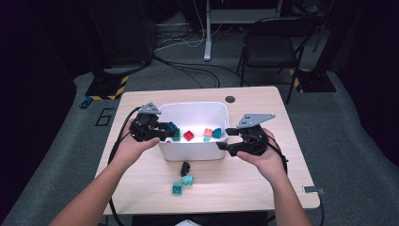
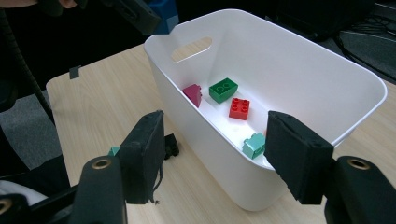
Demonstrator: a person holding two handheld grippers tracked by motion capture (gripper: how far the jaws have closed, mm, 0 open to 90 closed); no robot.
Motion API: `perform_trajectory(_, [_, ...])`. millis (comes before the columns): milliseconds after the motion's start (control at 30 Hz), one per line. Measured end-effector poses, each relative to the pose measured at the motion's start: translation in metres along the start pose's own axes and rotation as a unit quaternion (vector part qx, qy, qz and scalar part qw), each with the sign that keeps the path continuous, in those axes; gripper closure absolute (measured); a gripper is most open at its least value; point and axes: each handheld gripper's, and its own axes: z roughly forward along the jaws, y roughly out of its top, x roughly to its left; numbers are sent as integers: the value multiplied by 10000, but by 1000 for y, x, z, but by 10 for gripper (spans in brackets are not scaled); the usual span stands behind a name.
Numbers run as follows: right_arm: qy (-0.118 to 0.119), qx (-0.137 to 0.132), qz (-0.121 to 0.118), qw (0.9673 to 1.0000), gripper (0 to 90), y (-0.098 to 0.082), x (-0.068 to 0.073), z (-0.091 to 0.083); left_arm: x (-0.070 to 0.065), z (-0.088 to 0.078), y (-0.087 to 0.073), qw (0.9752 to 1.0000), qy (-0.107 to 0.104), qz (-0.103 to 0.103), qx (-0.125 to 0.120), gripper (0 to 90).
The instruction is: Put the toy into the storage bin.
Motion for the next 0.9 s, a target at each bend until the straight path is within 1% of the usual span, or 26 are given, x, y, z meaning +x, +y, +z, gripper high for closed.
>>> perform_trajectory(67, [-10, 1, 12, 10000, 375, 0, 0, 0, 3, 5, 3, 10000, 15, -7, 47, 583])
perform_trajectory(167, [-18, -12, 11, 10000, 375, 0, 0, -1, 9, 15, 9, 9999, -14, -88, 47, 583])
perform_trajectory(300, [-16, -6, 9, 10000, 374, 0, -1, -1, 15, 27, 16, 9999, -65, -130, -12, 583])
perform_trajectory(333, [-14, -2, 13, 10000, 374, 0, 0, -1, 17, 31, 19, 9998, -133, -145, -51, 583])
perform_trajectory(367, [-12, 2, 12, 10000, 374, 0, -1, 0, 19, 34, 21, 9998, -143, -161, -51, 583])
perform_trajectory(433, [-11, 5, 8, 10000, 375, 0, -1, 0, 20, 39, 26, 9999, -85, -145, -15, 583])
perform_trajectory(733, [-18, -22, 10, 10000, 374, 0, -1, -2, 19, 61, 54, 9999, -112, -71, 49, 583])
perform_trajectory(800, [-15, -34, 4, 10000, 374, 0, -1, -2, 19, 66, 58, 9999, -117, 1, 90, 583])
perform_trajectory(833, [-14, -34, 7, 10000, 374, 0, -1, -2, 20, 69, 61, 9998, -119, 53, 161, 583])
perform_trajectory(900, [-18, -20, 21, 10000, 374, 0, -1, -2, 22, 75, 64, 9999, -89, 53, 133, 583])
